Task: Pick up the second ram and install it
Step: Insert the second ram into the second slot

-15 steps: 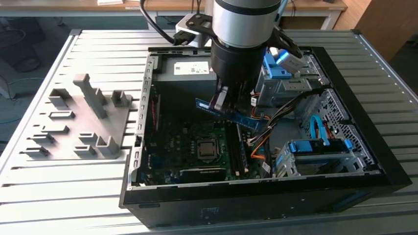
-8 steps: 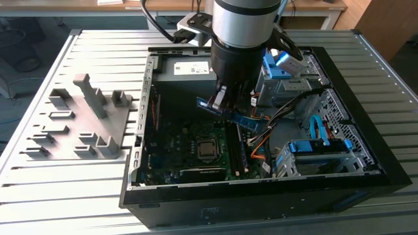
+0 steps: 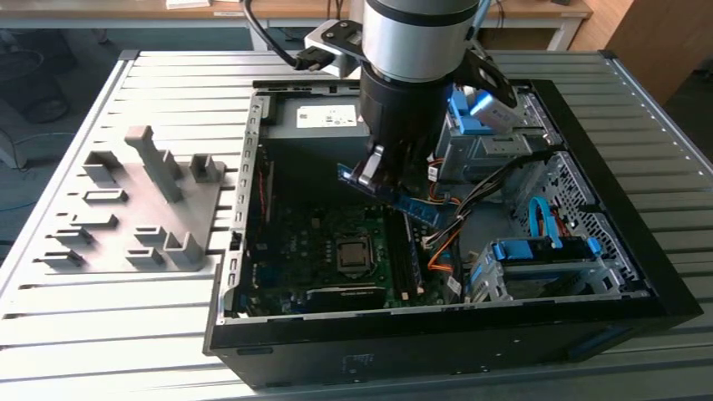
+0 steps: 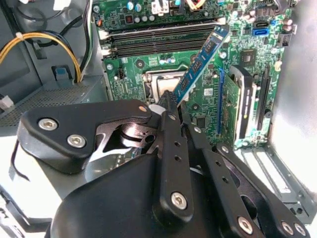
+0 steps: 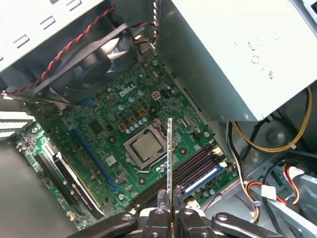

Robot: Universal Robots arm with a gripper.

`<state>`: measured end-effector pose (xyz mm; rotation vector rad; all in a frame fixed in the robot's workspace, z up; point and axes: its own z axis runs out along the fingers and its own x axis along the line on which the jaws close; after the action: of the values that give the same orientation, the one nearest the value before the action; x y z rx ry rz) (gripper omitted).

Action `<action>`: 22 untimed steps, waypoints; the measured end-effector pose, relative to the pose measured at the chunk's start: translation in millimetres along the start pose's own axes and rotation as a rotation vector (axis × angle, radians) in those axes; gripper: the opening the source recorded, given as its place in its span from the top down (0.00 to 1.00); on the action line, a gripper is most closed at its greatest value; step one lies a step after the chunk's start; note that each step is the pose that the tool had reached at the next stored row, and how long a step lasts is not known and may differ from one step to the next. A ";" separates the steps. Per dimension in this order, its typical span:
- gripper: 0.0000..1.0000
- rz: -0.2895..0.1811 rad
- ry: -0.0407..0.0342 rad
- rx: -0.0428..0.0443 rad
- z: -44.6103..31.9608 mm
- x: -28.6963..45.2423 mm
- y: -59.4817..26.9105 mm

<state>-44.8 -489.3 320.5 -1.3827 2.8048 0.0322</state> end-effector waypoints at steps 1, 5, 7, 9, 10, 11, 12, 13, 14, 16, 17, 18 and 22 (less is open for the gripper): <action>0.86 0.007 -0.0001 0.0002 0.0 0.0 0.0; 0.86 0.035 -0.0004 0.0008 0.1 0.0 0.0; 0.86 0.049 -0.0006 0.0010 0.2 0.0 0.0; 0.86 0.062 -0.0008 0.0013 0.2 0.0 0.0; 0.86 0.068 -0.0008 0.0015 0.2 0.0 0.0; 0.86 0.075 -0.0009 0.0016 0.3 0.0 0.0; 0.86 0.081 -0.0010 0.0018 0.3 0.0 0.0; 0.86 0.088 -0.0011 0.0019 0.3 0.0 0.0; 0.86 0.095 -0.0011 0.0021 0.3 0.0 0.0; 0.86 0.108 -0.0012 0.0024 0.3 0.0 0.0; 0.86 0.114 -0.0014 0.0025 0.4 0.0 0.0; 0.86 0.121 -0.0014 0.0027 0.4 0.0 0.0; 0.86 0.149 -0.0018 0.0033 0.5 0.0 0.0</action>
<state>-44.8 -489.3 320.0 -1.1690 2.8988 0.0304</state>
